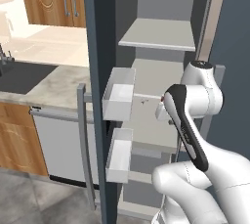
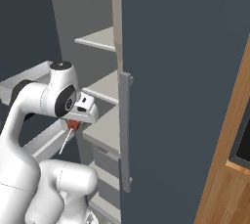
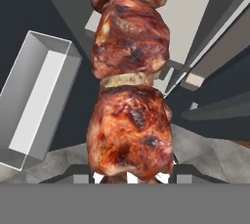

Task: Store the kebab skewer in the freezer for long-term storage. Close the freezer door after placing the cooked food.

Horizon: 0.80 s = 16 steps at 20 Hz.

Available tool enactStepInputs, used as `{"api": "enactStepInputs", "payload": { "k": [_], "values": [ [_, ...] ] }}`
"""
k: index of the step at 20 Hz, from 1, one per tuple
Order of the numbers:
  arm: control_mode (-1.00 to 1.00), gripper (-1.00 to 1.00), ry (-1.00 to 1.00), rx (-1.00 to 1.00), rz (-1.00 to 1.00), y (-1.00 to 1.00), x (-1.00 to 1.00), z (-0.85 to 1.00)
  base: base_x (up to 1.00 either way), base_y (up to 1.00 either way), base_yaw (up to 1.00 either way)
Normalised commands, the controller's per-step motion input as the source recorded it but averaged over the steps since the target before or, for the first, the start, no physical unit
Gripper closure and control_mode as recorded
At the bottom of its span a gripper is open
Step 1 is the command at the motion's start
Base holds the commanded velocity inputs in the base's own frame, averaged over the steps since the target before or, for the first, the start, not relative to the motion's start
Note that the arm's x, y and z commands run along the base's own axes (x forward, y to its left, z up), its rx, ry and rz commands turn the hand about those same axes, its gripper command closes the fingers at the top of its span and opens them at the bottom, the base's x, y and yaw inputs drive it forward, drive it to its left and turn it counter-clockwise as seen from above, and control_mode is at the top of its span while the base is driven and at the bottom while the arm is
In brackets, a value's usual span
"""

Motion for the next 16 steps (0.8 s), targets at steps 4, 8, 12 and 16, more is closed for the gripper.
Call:
{"api": "enactStepInputs", "payload": {
  "k": [4,8,12,16],
  "values": [
    [-1.0,1.0,-0.1,0.0,-0.01,0.0,0.0,0.13,0.0,0.0,0.0],
    [-1.0,1.0,-0.07,-0.03,-0.16,0.03,0.03,0.49,0.0,0.0,0.0],
    [-1.0,1.0,-0.13,-0.01,-0.29,0.12,0.04,0.65,0.0,0.0,0.0],
    [-1.0,1.0,-0.06,0.0,-0.28,0.07,0.0,0.69,0.0,0.0,0.0]
  ]
}}
